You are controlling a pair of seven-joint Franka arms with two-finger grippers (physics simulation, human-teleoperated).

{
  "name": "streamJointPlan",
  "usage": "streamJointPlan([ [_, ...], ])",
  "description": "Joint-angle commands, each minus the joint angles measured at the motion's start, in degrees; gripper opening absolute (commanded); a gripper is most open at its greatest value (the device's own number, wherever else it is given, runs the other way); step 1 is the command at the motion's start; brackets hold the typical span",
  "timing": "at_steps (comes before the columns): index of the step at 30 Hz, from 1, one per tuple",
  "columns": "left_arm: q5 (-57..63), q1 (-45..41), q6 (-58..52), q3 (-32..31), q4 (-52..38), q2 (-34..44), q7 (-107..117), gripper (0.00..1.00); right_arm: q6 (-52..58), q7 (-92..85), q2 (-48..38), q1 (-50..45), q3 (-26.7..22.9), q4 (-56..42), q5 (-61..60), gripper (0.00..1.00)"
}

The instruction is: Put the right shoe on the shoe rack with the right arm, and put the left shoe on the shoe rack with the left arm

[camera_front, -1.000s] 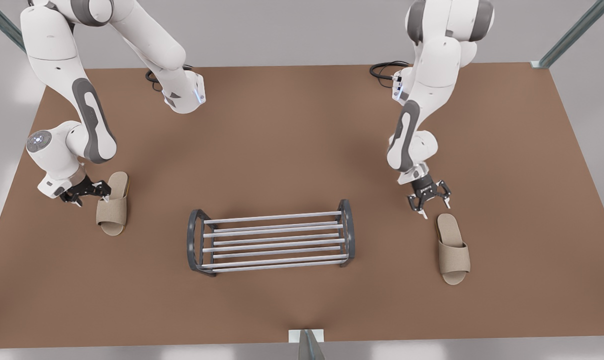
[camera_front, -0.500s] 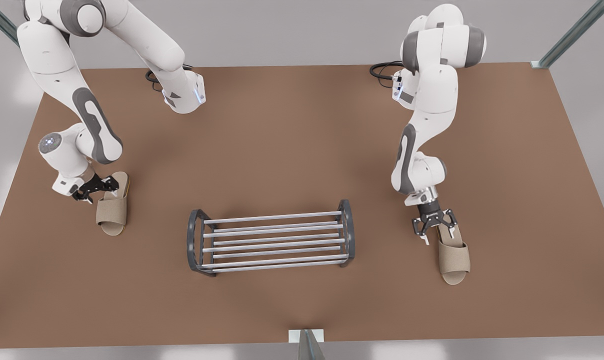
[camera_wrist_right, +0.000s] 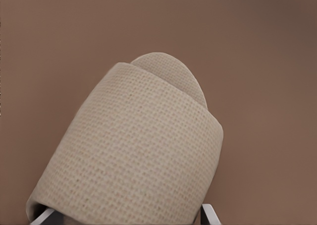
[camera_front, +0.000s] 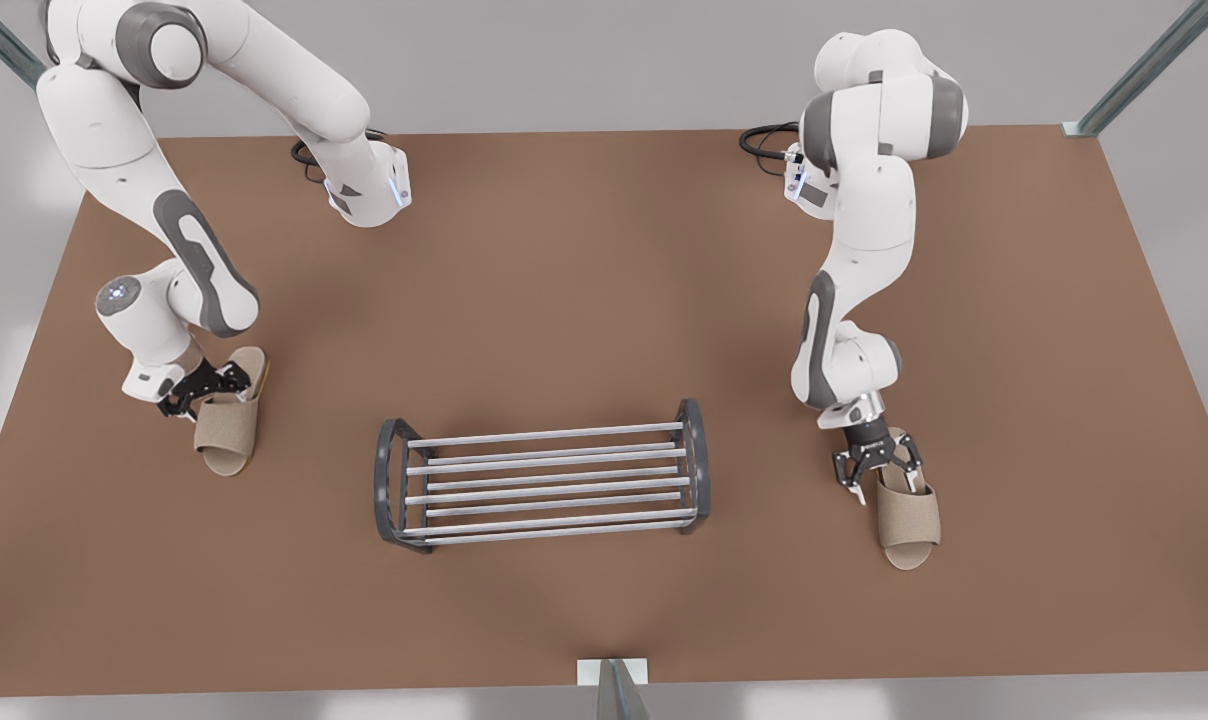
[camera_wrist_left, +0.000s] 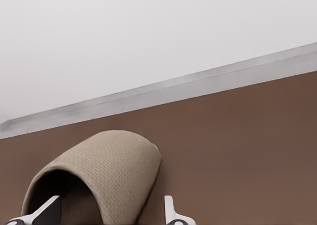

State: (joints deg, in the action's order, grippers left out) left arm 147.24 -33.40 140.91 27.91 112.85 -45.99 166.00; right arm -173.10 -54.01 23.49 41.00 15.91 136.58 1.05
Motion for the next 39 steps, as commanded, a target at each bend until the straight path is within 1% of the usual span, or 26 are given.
streamJointPlan([
  [1, -0.1, 0.4, 1.7, -0.1, -0.7, -0.3, 56.4, 1.00, -2.0, -3.5, 0.2, 0.0, 0.3, -0.3, -0.1, 1.00],
  [3, 0.0, 1.2, 2.3, -0.5, -2.4, -1.5, 56.3, 1.00, -2.0, -3.5, 0.2, 0.1, 0.5, -0.5, -0.1, 1.00],
  [9, 0.0, 1.4, 3.8, -0.7, -3.3, -1.8, 56.0, 1.00, -2.0, -3.6, 0.1, 0.7, 0.8, -1.2, -0.1, 1.00],
  [10, 0.0, 1.4, 3.8, -0.7, -3.4, -1.8, 55.9, 1.00, -2.0, -3.6, 0.1, 1.8, 2.1, -1.2, -0.1, 1.00],
  [13, 0.0, 1.4, 4.8, -0.4, -3.5, -1.5, 55.7, 1.00, -1.9, -4.0, 0.1, 4.3, 3.6, -0.9, -0.1, 1.00],
  [19, 0.0, 1.4, 6.9, -0.1, -4.7, -1.4, 55.5, 1.00, -1.9, -4.0, 0.1, 4.6, 3.8, -1.1, 0.0, 1.00],
  [21, 0.0, 1.4, 8.1, 0.1, -5.5, -1.4, 55.5, 0.95, -1.9, -4.0, 0.1, 4.7, 3.8, -1.3, 0.0, 1.00],
  [23, 0.0, 1.4, 9.2, 0.6, -5.5, -0.5, 55.5, 0.95, -2.0, -4.0, 0.1, 4.8, 4.0, -1.7, 0.0, 1.00],
  [24, 0.0, 1.4, 9.5, 0.9, -5.6, -0.4, 55.3, 0.93, -2.0, -4.0, 0.1, 4.8, 4.0, -1.8, 0.0, 1.00],
  [25, 0.0, 1.4, 9.5, 0.9, -6.2, -0.4, 55.3, 0.85, -2.0, -3.8, 0.2, 4.7, 4.0, -2.0, 0.0, 1.00],
  [26, 0.0, 1.4, 9.5, 0.9, -6.2, -0.4, 55.3, 0.69, -2.0, -3.7, 0.2, 4.6, 4.0, -2.1, 0.0, 1.00],
  [27, 0.0, 1.4, 9.5, 1.0, -6.2, -0.4, 54.7, 0.62, -2.1, -3.6, 0.4, 4.6, 4.0, -2.2, 0.0, 1.00],
  [29, 0.1, 1.2, 9.5, 1.2, -6.3, -0.4, 53.9, 0.62, -2.2, -3.6, 1.6, 4.6, 4.0, -3.2, 0.0, 1.00],
  [30, 0.0, 1.2, 9.5, 1.3, -6.3, -0.4, 52.1, 0.58, -2.5, -3.6, 2.3, 4.6, 4.0, -3.7, 0.0, 1.00],
  [31, 0.1, 1.2, 9.5, 1.3, -6.3, -0.4, 52.1, 0.51, -2.6, -3.6, 2.3, 4.6, 4.0, -3.8, 0.0, 1.00],
  [32, 0.1, 1.1, 9.5, 1.3, -6.3, -0.4, 52.0, 0.48, -2.7, -3.6, 2.3, 4.6, 4.0, -3.8, 0.0, 1.00],
  [33, 0.1, 1.1, 9.5, 1.3, -6.3, -0.2, 51.7, 0.39, -2.9, -3.6, 2.5, 4.5, 4.0, -3.8, 0.0, 0.96],
  [34, 0.1, 1.0, 9.5, 1.4, -6.3, -0.2, 51.3, 0.36, -2.9, -3.6, 2.6, 4.5, 4.0, -3.8, 0.0, 0.91],
  [35, 0.0, 0.9, 9.5, 1.4, -6.3, -0.1, 50.8, 0.35, -2.9, -3.6, 2.6, 4.5, 4.0, -3.8, 0.0, 0.86],
  [37, 0.1, 0.8, 9.4, 1.4, -6.4, 0.2, 49.8, 0.33, -2.9, -3.6, 2.7, 4.6, 4.0, -3.8, 0.0, 0.71],
  [39, 0.1, 0.4, 9.5, 1.4, -6.4, 0.7, 49.3, 0.23, -2.9, -3.6, 2.6, 4.6, 4.0, -3.8, 0.0, 0.63],
])
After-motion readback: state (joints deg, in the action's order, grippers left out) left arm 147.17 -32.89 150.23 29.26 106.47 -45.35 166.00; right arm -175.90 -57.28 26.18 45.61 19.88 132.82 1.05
